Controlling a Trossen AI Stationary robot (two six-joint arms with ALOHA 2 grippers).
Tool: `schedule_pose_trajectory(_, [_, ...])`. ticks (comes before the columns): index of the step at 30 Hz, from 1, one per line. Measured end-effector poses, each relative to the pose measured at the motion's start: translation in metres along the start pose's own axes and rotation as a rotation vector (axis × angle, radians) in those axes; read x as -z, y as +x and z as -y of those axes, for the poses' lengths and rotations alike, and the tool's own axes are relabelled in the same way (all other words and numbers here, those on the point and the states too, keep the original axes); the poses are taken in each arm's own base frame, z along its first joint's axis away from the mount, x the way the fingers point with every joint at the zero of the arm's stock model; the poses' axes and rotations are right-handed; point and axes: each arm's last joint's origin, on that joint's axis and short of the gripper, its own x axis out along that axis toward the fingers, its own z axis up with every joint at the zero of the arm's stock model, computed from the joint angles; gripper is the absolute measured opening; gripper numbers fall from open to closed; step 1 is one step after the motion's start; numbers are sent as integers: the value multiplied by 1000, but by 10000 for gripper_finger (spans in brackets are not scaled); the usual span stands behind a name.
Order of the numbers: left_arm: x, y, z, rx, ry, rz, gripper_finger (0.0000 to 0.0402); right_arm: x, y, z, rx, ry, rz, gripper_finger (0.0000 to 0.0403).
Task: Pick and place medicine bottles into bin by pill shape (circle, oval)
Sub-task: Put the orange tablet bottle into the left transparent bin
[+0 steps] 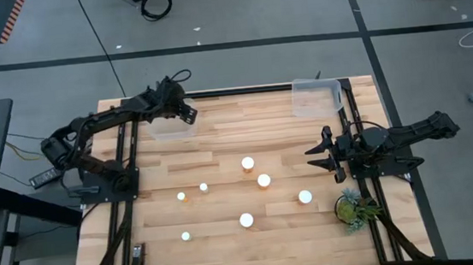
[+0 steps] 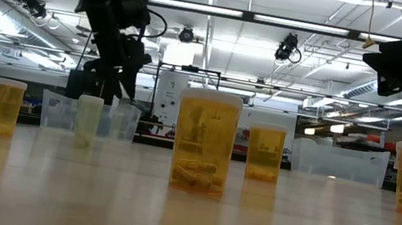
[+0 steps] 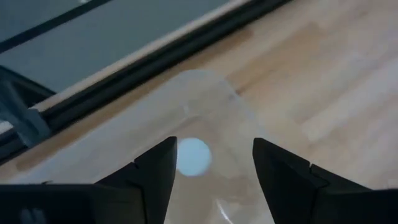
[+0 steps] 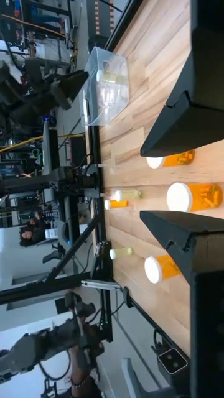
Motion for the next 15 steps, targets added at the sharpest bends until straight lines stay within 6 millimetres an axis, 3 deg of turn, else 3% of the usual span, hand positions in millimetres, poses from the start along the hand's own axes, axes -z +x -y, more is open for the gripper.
schedule_pose_trajectory(5, [2, -21, 12, 139, 75, 14, 208, 0, 0, 0, 0, 0, 0, 157])
schedule_pose_trajectory(15, [16, -47, 41, 232, 173, -2, 205, 0, 0, 0, 0, 0, 0, 157])
